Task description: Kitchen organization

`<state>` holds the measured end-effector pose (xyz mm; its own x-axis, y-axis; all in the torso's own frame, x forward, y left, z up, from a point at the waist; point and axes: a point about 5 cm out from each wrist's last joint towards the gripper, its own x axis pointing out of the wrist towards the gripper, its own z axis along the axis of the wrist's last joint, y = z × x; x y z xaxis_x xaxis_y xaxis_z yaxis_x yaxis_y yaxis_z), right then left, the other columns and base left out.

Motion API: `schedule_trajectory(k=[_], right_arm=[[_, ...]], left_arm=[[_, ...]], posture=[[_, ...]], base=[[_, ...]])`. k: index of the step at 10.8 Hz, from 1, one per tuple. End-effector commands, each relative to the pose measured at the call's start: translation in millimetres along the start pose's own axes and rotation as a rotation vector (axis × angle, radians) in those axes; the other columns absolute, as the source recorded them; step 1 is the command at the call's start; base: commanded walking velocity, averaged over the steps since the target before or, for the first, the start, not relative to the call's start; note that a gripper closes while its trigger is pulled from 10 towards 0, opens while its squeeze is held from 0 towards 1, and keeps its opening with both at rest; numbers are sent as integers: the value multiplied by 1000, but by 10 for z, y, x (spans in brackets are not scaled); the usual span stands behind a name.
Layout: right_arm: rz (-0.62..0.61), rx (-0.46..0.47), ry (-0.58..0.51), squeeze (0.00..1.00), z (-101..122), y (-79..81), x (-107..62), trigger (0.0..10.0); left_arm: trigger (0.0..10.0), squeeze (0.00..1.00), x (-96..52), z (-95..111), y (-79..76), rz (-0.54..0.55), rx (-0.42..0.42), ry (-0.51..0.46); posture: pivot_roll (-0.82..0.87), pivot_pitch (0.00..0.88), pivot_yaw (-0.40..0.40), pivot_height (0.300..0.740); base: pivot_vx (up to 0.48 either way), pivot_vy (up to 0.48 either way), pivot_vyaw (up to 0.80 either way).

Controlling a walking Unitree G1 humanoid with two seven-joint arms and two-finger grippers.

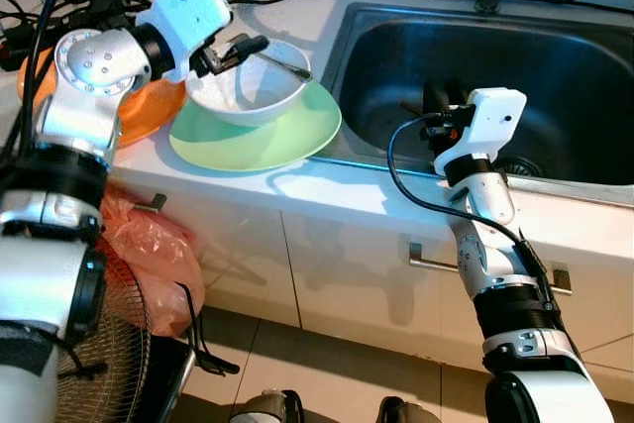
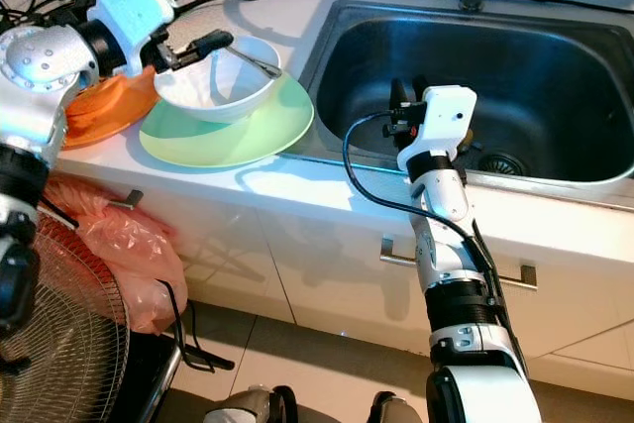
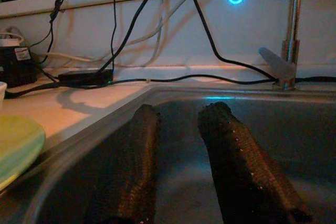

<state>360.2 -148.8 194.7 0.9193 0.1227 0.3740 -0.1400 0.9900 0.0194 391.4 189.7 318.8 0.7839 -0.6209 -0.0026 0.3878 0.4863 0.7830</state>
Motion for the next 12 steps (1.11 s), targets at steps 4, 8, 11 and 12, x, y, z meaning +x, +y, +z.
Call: schedule_trajectory(k=[4,8,11,12], right_arm=[[-3,11,-6,0,14,16,-7,10000],[-10,13,-10,0,21,11,-13,10000],[-15,14,-15,0,26,9,-16,10000],[-15,15,-16,0,25,12,-22,10000]], left_arm=[[10000,0,83,-57,-63,-84,28,54],[10000,0,285,-56,-309,-147,83,75],[10000,0,370,-19,-354,-125,189,100],[10000,0,398,-10,-356,-93,228,113]], posture=[[88,153,93,740],[76,155,98,740],[65,144,103,740],[64,141,102,740]], base=[[0,0,0],[0,0,0],[0,0,0],[0,0,0]])
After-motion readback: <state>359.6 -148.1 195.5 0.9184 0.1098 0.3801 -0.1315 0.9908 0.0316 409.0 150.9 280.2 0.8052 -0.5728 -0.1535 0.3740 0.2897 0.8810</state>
